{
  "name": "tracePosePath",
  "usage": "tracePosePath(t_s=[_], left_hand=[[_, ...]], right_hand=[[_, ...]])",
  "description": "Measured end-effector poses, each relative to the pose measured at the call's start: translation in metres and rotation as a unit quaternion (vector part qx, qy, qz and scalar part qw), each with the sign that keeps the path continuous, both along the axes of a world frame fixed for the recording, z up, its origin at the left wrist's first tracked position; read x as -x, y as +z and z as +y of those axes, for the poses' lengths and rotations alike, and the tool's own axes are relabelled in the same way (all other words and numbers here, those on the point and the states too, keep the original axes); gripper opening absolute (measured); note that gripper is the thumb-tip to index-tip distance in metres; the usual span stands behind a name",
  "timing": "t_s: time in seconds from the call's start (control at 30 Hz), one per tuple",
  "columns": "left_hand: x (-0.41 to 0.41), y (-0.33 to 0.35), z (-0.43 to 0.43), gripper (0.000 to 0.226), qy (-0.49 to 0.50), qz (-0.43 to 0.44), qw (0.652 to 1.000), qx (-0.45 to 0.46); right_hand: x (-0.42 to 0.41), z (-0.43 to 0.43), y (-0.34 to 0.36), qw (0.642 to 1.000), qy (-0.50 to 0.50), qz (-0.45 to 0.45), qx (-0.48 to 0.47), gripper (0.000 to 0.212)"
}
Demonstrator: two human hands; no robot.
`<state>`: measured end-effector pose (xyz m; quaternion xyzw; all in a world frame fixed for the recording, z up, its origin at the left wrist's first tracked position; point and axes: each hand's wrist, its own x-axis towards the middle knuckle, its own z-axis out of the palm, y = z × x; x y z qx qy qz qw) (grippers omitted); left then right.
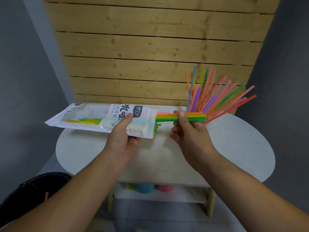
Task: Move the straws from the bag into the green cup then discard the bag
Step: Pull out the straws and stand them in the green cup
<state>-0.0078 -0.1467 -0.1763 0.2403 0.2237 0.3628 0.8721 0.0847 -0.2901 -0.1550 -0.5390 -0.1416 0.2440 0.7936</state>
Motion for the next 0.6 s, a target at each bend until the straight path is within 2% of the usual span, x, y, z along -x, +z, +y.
tracePosePath(t_s=[0.07,0.2,0.43,0.6], left_hand=[[0.000,0.000,0.001,0.031,0.001,-0.001,1.000,0.001],[0.001,0.001,0.002,0.031,0.006,0.000,1.000,0.006],[0.002,0.002,0.006,0.036,0.021,0.000,1.000,0.023],[0.005,0.004,0.014,0.038,0.027,0.004,0.999,0.025]], right_hand=[[-0.002,-0.002,0.000,1.000,-0.002,0.026,-0.015,0.022],[-0.010,-0.009,0.003,0.999,-0.017,0.020,-0.028,0.021],[-0.038,-0.041,0.015,0.996,-0.066,-0.054,-0.019,0.021],[-0.063,-0.070,0.021,0.993,-0.098,-0.058,-0.014,0.020]])
